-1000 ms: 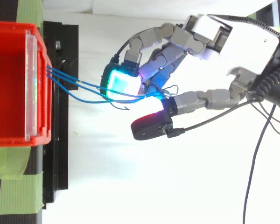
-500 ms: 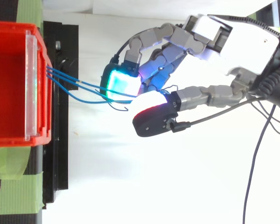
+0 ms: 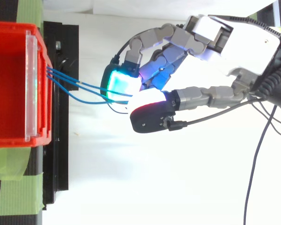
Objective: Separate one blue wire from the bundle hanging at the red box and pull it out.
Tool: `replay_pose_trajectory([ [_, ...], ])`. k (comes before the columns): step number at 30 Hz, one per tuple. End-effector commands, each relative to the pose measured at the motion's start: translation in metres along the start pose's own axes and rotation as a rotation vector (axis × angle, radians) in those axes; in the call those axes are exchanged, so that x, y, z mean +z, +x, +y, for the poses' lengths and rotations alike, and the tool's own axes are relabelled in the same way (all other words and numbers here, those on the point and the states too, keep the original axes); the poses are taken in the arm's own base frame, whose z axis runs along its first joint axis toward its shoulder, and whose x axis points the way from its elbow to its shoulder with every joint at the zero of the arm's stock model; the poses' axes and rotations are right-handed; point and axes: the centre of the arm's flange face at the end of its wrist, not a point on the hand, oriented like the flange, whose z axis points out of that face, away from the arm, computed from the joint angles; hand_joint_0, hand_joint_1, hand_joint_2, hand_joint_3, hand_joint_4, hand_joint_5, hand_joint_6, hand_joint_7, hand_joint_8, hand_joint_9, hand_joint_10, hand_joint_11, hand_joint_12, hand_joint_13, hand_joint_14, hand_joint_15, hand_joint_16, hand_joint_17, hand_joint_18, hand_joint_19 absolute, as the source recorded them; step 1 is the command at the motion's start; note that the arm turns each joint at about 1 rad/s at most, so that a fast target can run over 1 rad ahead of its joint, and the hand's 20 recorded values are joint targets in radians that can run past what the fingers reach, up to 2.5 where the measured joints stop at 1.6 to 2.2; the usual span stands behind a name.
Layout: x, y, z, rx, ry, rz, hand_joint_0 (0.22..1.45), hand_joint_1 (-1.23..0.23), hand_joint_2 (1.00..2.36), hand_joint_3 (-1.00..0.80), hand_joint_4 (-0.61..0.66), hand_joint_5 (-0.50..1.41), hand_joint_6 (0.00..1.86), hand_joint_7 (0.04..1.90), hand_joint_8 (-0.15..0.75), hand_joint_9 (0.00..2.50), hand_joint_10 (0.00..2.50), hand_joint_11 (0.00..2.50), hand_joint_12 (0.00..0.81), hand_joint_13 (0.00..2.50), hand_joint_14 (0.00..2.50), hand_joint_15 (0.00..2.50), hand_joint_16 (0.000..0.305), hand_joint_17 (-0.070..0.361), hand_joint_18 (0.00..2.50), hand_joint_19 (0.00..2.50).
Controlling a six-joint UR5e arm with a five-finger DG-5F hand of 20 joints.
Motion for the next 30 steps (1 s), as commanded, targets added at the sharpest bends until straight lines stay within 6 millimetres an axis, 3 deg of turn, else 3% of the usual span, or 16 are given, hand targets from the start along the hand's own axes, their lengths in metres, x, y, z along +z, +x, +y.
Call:
replay_pose_trajectory([
  [1,-0.0001,0.0003,0.0007,0.001,-0.001,0.0,0.61,-0.69,1.02,-0.24,0.16,-0.21,0.93,0.93,0.365,1.03,0.02,1.08,0.396,1.37,0.02,1.21,0.055,0.124,0.96,0.71],
  [10,-0.0003,0.0006,-0.0004,-0.001,0.003,0.001,0.61,-0.7,1.02,-0.25,0.17,-0.21,0.93,0.93,0.364,1.02,0.02,1.07,0.397,1.36,0.02,1.2,0.055,0.125,0.96,0.71],
  [20,-0.0002,-0.0007,0.0,-0.001,0.002,-0.001,0.65,-0.87,1.02,-0.25,0.19,-0.23,0.92,0.94,0.342,0.93,0.02,1.08,0.398,1.32,0.03,1.2,0.056,0.125,0.92,0.68],
  [30,-0.0003,0.0001,0.0003,-0.001,0.002,0.0,0.66,-0.96,1.01,-0.43,0.23,-0.25,0.92,0.92,0.341,0.84,0.02,1.04,0.4,1.27,0.03,1.17,0.057,0.128,0.9,0.64],
])
